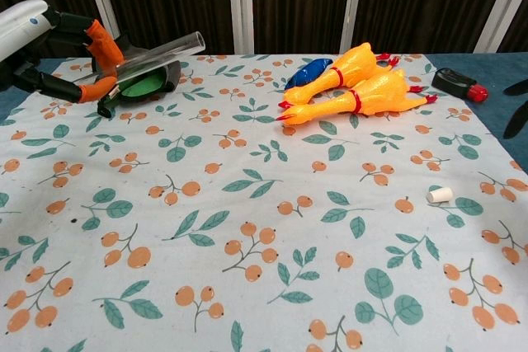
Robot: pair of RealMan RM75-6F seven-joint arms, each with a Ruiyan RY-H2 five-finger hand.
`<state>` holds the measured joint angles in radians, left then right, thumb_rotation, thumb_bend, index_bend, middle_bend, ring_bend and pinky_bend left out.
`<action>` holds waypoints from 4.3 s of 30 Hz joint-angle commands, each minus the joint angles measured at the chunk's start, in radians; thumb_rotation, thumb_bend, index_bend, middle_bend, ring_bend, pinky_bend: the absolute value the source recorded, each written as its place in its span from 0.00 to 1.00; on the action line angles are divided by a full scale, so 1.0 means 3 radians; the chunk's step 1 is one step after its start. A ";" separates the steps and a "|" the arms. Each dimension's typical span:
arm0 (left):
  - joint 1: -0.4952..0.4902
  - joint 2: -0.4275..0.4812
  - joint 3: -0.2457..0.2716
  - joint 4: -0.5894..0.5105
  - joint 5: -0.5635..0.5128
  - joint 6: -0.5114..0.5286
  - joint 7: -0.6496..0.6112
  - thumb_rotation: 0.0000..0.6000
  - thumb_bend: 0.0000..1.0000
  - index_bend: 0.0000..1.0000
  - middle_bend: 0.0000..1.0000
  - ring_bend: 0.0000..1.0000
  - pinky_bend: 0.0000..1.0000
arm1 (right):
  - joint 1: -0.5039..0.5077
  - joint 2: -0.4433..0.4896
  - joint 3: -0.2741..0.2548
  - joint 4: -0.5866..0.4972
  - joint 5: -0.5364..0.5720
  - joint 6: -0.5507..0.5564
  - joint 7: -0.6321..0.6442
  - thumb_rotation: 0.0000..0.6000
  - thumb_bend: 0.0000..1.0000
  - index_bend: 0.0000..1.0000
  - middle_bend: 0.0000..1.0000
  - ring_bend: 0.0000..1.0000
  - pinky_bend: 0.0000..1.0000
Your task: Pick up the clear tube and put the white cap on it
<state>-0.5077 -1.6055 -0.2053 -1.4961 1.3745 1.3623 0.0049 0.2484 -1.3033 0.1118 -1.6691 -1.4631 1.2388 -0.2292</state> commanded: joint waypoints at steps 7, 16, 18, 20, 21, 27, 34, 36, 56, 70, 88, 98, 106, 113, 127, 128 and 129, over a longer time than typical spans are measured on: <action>0.0058 0.0033 0.0032 -0.0086 0.0121 0.0096 -0.0051 1.00 0.66 0.60 0.64 0.10 0.00 | 0.0330 -0.0322 0.0028 0.0374 0.0052 -0.0353 -0.0217 1.00 0.27 0.44 0.14 0.03 0.00; 0.0069 0.0064 0.0016 -0.0099 0.0102 0.0053 -0.0056 1.00 0.66 0.60 0.64 0.10 0.00 | 0.0505 -0.0677 -0.0002 0.0699 0.0056 -0.0457 -0.0313 1.00 0.27 0.47 0.17 0.05 0.00; 0.0067 0.0076 0.0007 -0.0109 0.0108 0.0051 -0.0061 1.00 0.66 0.60 0.64 0.10 0.00 | 0.0531 -0.0743 0.0001 0.0772 0.0076 -0.0469 -0.0333 1.00 0.27 0.48 0.17 0.05 0.00; 0.0065 0.0096 -0.0001 -0.0119 0.0110 0.0042 -0.0060 1.00 0.66 0.60 0.64 0.10 0.00 | 0.0559 -0.0805 0.0014 0.0845 0.0101 -0.0478 -0.0339 1.00 0.27 0.48 0.17 0.05 0.00; 0.0064 0.0105 -0.0004 -0.0122 0.0114 0.0039 -0.0061 1.00 0.66 0.60 0.64 0.10 0.00 | 0.0574 -0.0832 0.0025 0.0882 0.0113 -0.0480 -0.0342 1.00 0.27 0.48 0.17 0.05 0.00; 0.0053 0.0145 -0.0043 -0.0110 0.0097 0.0013 -0.0092 1.00 0.66 0.60 0.64 0.10 0.00 | 0.0637 -0.0930 0.0066 0.1032 0.0204 -0.0506 -0.0367 1.00 0.27 0.48 0.17 0.05 0.00; 0.0040 0.0162 -0.0069 -0.0097 0.0092 -0.0008 -0.0125 1.00 0.66 0.60 0.64 0.10 0.00 | 0.0658 -0.0982 0.0088 0.1171 0.0364 -0.0524 -0.0498 1.00 0.33 0.49 0.17 0.05 0.00; 0.0036 0.0163 -0.0066 -0.0092 0.0100 -0.0014 -0.0128 1.00 0.66 0.60 0.64 0.10 0.00 | 0.0659 -0.0979 0.0078 0.1180 0.0387 -0.0527 -0.0519 1.00 0.35 0.49 0.17 0.05 0.00; 0.0030 0.0157 -0.0056 -0.0117 0.0130 -0.0010 -0.0091 1.00 0.66 0.60 0.64 0.10 0.00 | 0.0697 -0.0988 0.0013 0.1221 0.0482 -0.0528 -0.0611 1.00 0.36 0.52 0.17 0.05 0.00; 0.0035 0.0126 -0.0012 -0.0073 0.0155 -0.0026 -0.0107 1.00 0.66 0.60 0.64 0.10 0.00 | 0.0711 -0.1022 -0.0008 0.1271 0.0455 -0.0446 -0.0594 1.00 0.38 0.59 0.18 0.05 0.00; -0.0380 -0.0423 -0.0386 0.0503 -0.0172 -0.0461 -0.0615 1.00 0.67 0.60 0.64 0.10 0.00 | 0.0802 -0.0805 0.0311 0.1136 0.0311 -0.0035 -0.0426 1.00 0.38 0.60 0.18 0.05 0.00; -0.0682 -0.0865 -0.0421 0.1290 -0.0020 -0.0493 -0.0956 1.00 0.67 0.60 0.64 0.11 0.00 | 0.0916 -0.0763 0.0433 0.1186 0.0131 0.0205 -0.0509 1.00 0.38 0.60 0.18 0.05 0.00; -0.0817 -0.1141 -0.0420 0.1643 -0.0039 -0.0534 -0.1042 1.00 0.67 0.60 0.64 0.11 0.00 | 0.1029 -0.0884 0.0496 0.1367 -0.0010 0.0376 -0.0474 1.00 0.38 0.60 0.18 0.05 0.00; -0.0894 -0.1247 -0.0475 0.1728 -0.0112 -0.0570 -0.0973 1.00 0.67 0.60 0.64 0.11 0.00 | 0.1189 -0.1043 0.0596 0.1471 -0.0052 0.0446 -0.0581 1.00 0.38 0.60 0.18 0.05 0.00; -0.0979 -0.1370 -0.0556 0.1685 -0.0275 -0.0612 -0.0653 1.00 0.67 0.60 0.64 0.11 0.00 | 0.1468 -0.1349 0.0540 0.1741 -0.0235 0.0434 -0.0827 1.00 0.38 0.60 0.18 0.05 0.00; -0.0978 -0.1372 -0.0563 0.1673 -0.0290 -0.0611 -0.0635 1.00 0.67 0.60 0.64 0.11 0.00 | 0.1483 -0.1379 0.0539 0.1771 -0.0233 0.0430 -0.0834 1.00 0.38 0.60 0.18 0.05 0.00; -0.0977 -0.1375 -0.0573 0.1658 -0.0308 -0.0613 -0.0621 1.00 0.67 0.60 0.64 0.11 0.00 | 0.1495 -0.1408 0.0544 0.1797 -0.0225 0.0429 -0.0836 1.00 0.38 0.60 0.18 0.05 0.00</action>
<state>-0.8009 -2.0169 -0.3749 -0.9958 1.2850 1.1788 -0.1836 0.6914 -1.7183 0.2757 -1.1366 -1.5312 1.3696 -0.4770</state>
